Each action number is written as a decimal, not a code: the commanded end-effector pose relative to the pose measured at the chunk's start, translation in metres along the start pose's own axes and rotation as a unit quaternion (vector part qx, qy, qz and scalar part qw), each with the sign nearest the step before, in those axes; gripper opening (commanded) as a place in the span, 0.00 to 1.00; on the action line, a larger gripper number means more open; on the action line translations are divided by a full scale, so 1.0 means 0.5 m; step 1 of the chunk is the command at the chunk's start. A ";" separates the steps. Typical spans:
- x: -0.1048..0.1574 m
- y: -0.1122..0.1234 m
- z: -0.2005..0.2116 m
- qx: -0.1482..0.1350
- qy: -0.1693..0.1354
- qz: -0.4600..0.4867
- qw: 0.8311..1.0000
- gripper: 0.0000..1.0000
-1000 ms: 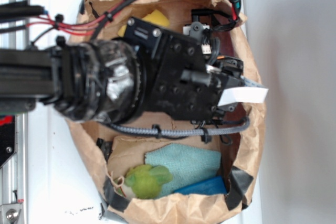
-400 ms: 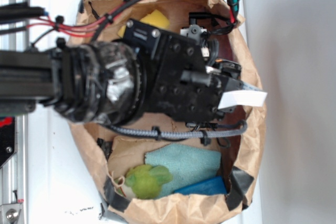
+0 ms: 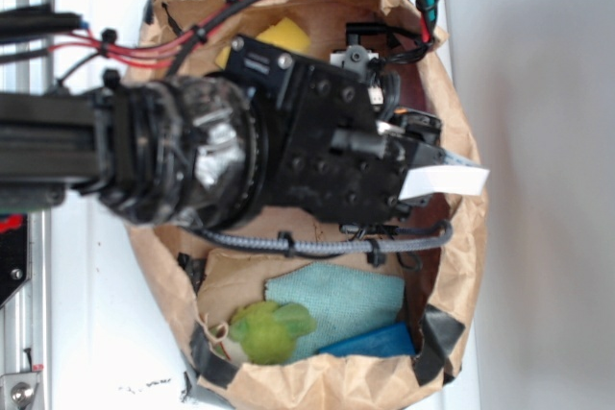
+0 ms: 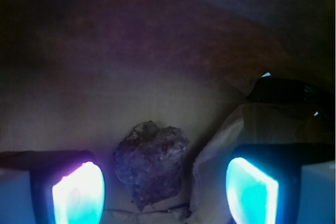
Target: Grab the rock.
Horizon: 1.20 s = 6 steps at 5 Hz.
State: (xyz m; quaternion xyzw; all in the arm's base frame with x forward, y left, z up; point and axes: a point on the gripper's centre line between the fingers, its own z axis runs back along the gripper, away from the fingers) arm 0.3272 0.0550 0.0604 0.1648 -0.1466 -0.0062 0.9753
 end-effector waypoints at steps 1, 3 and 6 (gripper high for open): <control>0.017 -0.019 0.006 0.001 -0.021 -0.010 1.000 1.00; 0.003 -0.044 -0.010 -0.008 -0.037 -0.016 0.999 1.00; -0.006 -0.061 -0.025 0.023 -0.063 -0.005 0.998 0.00</control>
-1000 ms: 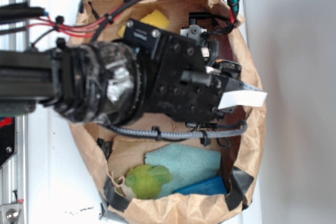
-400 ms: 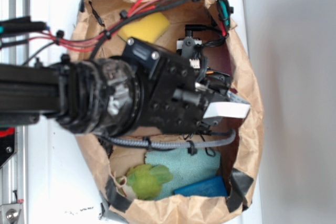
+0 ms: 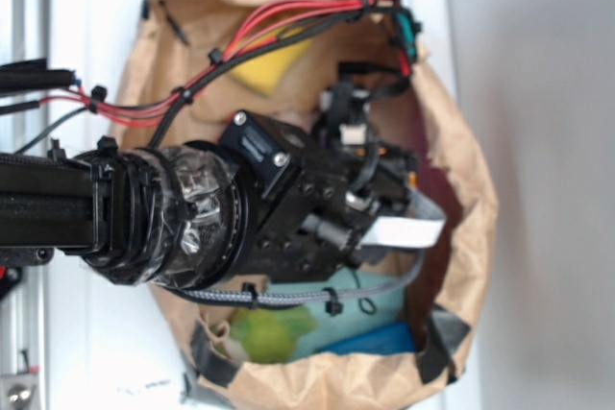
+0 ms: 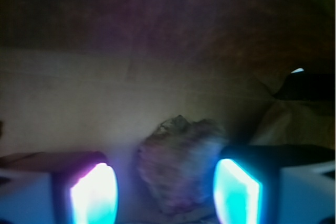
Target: Grab the rock.
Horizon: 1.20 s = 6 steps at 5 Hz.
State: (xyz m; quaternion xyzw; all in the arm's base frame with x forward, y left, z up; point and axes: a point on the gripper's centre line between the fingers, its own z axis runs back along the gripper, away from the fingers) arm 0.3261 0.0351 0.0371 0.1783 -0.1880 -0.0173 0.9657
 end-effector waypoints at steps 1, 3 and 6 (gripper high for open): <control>0.004 -0.009 0.002 0.016 -0.027 0.000 1.000 0.00; 0.006 -0.011 0.000 0.022 -0.032 0.002 0.999 0.00; -0.002 0.023 0.142 -0.040 -0.018 0.004 0.999 0.00</control>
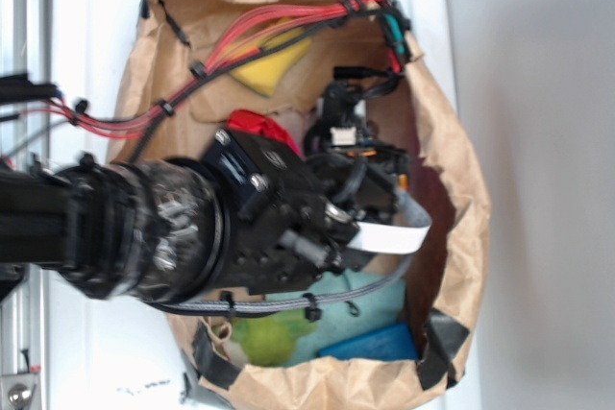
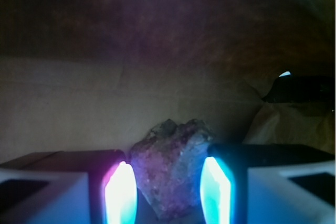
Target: Grab the rock.
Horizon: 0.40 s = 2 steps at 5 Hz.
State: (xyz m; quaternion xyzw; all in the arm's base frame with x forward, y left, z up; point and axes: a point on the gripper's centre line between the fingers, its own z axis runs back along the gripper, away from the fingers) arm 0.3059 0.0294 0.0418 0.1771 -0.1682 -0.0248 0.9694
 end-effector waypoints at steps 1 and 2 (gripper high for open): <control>0.033 0.067 0.190 -0.082 -0.015 0.023 0.996 0.00; 0.049 0.107 0.219 -0.113 0.003 0.044 0.993 0.00</control>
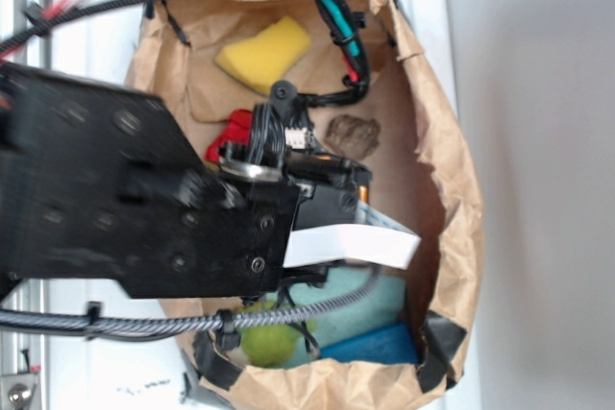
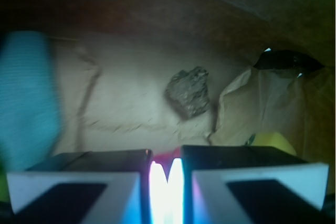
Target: Grab the rock.
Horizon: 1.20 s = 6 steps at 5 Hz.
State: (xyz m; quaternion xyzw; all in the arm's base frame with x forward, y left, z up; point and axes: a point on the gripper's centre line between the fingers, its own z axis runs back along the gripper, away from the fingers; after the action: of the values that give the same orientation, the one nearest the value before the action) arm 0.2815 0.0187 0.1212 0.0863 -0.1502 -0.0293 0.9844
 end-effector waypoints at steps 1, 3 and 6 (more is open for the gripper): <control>0.058 0.065 0.089 -0.036 -0.006 0.045 0.998 0.00; 0.057 0.061 0.053 -0.007 -0.008 0.038 0.999 1.00; 0.058 0.054 -0.022 0.016 -0.017 0.030 0.999 1.00</control>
State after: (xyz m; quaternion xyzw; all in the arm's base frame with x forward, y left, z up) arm 0.3078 0.0409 0.1110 0.0937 -0.1539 0.0016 0.9836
